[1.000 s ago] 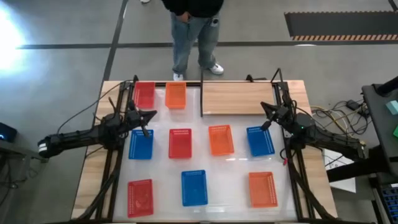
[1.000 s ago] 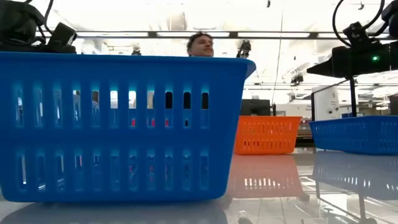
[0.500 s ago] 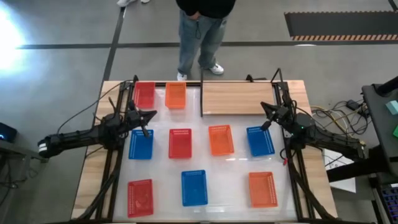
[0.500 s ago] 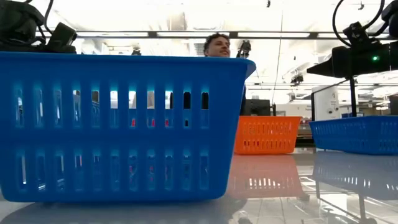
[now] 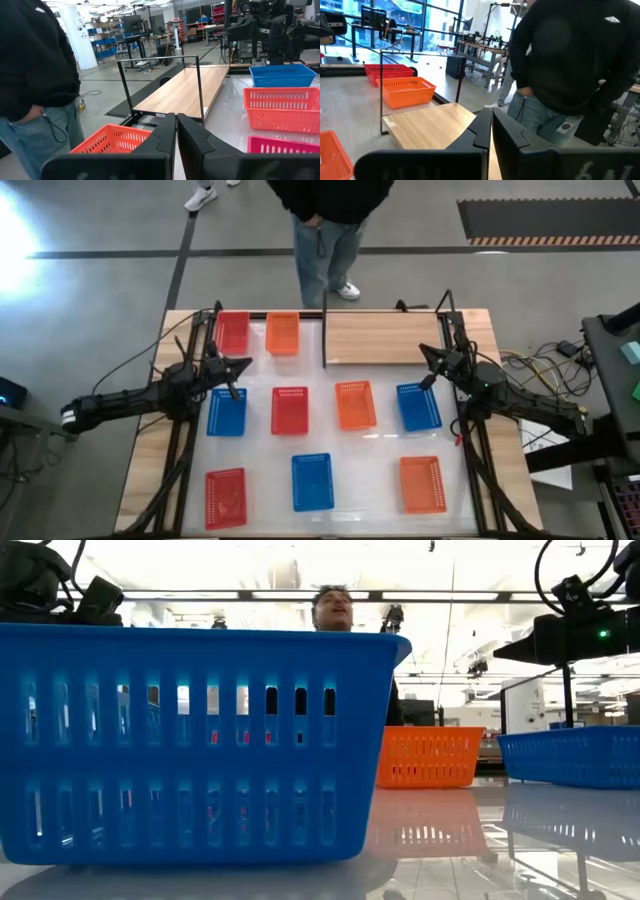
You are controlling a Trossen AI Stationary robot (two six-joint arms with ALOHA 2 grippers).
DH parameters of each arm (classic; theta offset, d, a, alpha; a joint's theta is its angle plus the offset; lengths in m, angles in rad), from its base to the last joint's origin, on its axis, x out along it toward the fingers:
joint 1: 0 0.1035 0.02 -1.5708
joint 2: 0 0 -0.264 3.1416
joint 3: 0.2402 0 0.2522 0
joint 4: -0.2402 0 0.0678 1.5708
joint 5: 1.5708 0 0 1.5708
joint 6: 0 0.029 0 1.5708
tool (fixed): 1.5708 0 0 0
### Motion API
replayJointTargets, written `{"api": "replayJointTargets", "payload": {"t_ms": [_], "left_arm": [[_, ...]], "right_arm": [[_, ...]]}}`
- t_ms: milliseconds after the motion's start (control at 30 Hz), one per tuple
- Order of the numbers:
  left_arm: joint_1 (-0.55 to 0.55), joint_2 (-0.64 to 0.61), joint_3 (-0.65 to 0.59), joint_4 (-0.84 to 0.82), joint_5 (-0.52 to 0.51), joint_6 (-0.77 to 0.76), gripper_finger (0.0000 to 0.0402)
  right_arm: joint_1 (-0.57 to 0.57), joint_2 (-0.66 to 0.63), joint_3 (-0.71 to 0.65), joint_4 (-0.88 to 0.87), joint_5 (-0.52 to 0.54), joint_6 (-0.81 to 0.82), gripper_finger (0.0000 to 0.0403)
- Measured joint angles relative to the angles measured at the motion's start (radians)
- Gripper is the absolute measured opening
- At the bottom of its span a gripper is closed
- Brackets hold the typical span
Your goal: Stack baskets on shelf by color
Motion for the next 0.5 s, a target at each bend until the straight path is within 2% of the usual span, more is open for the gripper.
{"api": "replayJointTargets", "payload": {"t_ms": [100, 300, 400, 500], "left_arm": [[0.0, 0.0, 0.0, 0.0, 0.0, 0.0, 0.0001], [0.0, 0.0, 0.0, 0.0, 0.0, 0.0, 0.0001], [0.0, 0.0, 0.0, 0.0, 0.0, 0.0, 0.0001], [0.0, 0.0, 0.0, 0.0, 0.0, 0.0, 0.0001]], "right_arm": [[0.0, 0.0, 0.0, 0.003, -0.002, 0.019, 0.0009], [0.0, 0.0, -0.002, 0.018, -0.087, 0.426, 0.0009], [0.0, 0.0, -0.002, 0.062, -0.087, 0.595, 0.0009], [0.0, -0.001, 0.0, 0.103, -0.087, 0.632, 0.0009]]}}
